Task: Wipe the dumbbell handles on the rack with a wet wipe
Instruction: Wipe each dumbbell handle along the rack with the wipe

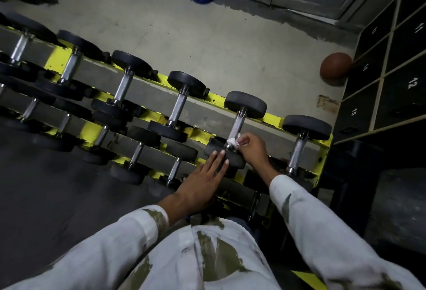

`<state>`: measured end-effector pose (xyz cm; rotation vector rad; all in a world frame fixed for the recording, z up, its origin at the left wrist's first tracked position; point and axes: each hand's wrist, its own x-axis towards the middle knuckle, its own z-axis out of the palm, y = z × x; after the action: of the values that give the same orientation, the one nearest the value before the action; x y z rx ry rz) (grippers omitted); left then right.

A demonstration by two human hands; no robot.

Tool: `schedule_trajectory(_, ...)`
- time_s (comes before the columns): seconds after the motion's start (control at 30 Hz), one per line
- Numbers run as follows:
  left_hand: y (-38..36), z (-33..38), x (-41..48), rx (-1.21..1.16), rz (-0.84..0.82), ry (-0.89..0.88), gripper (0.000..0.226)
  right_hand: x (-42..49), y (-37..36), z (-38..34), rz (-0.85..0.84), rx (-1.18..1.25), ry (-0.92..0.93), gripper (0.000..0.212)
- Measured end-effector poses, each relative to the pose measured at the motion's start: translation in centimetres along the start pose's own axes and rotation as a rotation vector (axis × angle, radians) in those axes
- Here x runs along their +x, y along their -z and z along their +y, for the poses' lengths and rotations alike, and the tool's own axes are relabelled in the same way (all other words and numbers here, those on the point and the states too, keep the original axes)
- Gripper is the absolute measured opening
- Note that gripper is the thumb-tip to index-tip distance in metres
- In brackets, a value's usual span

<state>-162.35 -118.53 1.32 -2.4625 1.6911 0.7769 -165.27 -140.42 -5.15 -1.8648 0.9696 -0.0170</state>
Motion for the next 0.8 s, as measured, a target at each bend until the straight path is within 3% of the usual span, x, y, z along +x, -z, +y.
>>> schedule_trajectory(0.07, 0.1, -0.3, -0.1, 0.000, -0.011, -0.010, 0.105, 0.8, -0.9, -0.3, 0.028, 0.162, -0.162, 0.017)
schedule_trajectory(0.23, 0.8, -1.3, 0.1, 0.015, -0.042, -0.051, 0.104, 6.1, -0.1, -4.4, 0.221, 0.861, -0.402, 0.023)
schedule_trajectory(0.3, 0.8, -1.5, 0.0, 0.022, -0.048, -0.073, 0.101, 6.1, -0.9, -4.5, 0.145, 1.052, -0.478, 0.020)
schedule_trajectory(0.4, 0.5, -1.9, 0.0, 0.038, -0.035, -0.103, 0.099, 4.6, -2.3, -3.0, 0.012, 1.198, -0.513, 0.034)
schedule_trajectory(0.53, 0.3, -2.5, 0.2, 0.059, -0.030, -0.143, 0.098, 4.7, -1.7, -3.8, 0.218, 1.303, -0.538, 0.018)
schedule_trajectory(0.6, 0.1, -2.8, 0.2, 0.062, -0.026, -0.149, 0.098, 4.1, -1.9, -4.3, 0.375, 1.149, -0.444, 0.018)
schedule_trajectory(0.67, -0.3, -2.9, 0.3, 0.042, -0.009, -0.147, 0.099, 2.7, -2.3, -4.3, 0.509, 0.731, -0.221, 0.018)
schedule_trajectory(0.8, -0.7, -2.7, 0.4, 0.018, -0.005, -0.138, 0.096, 0.2, -2.8, -2.6, 0.405, -0.134, 0.314, 0.016)
